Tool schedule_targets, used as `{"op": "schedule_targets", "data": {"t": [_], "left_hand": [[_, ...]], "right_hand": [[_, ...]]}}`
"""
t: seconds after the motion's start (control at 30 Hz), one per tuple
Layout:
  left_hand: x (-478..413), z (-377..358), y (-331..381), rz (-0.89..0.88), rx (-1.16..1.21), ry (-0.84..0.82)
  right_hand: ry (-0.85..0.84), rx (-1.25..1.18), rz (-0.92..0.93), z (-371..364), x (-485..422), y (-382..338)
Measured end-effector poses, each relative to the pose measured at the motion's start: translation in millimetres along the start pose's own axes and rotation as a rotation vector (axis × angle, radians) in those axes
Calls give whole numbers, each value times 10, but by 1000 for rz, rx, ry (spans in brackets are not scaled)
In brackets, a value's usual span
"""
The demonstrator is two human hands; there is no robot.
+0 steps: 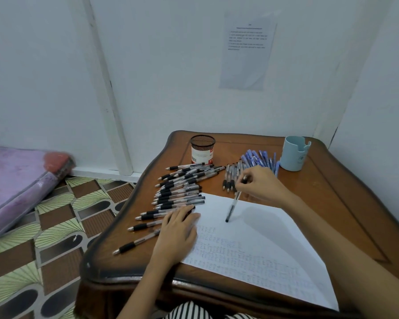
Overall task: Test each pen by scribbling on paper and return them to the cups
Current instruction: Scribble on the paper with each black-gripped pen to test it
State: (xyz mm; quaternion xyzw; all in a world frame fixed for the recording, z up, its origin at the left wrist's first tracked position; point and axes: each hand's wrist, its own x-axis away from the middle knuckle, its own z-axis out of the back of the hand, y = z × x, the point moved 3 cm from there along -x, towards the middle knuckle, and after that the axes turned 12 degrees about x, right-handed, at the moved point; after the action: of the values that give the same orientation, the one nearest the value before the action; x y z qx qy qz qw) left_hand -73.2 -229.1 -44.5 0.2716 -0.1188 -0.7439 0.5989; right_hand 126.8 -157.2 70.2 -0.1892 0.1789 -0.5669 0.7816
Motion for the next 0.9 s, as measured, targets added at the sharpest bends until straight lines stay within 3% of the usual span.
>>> {"op": "schedule_targets", "data": {"t": [0.07,0.13,0.2,0.27,0.4,0.73,0.9], "left_hand": [[-7,0,-2,-11,11,13],[-9,0,3,-14,14,17],[-3,2,3,-9,6,9],[-2,9,7,-3,7,11],[-4,3,6,-8,0,12],[-1,-2,-5,-13,-9,26],[-13,-11,-15,-3,-5,14]], "right_hand": [[44,-240,-144,70,-6,173],[-30,-698,-273,75,33,333],[-155,-1047,-272,-38,86,401],[-259,-1188,-210,-211,155,391],[-451,-1255,-94,-528,278,259],[-430,-1017,-102,-919,456,142],[-408,-1013,-139,-985,461,204]]}}
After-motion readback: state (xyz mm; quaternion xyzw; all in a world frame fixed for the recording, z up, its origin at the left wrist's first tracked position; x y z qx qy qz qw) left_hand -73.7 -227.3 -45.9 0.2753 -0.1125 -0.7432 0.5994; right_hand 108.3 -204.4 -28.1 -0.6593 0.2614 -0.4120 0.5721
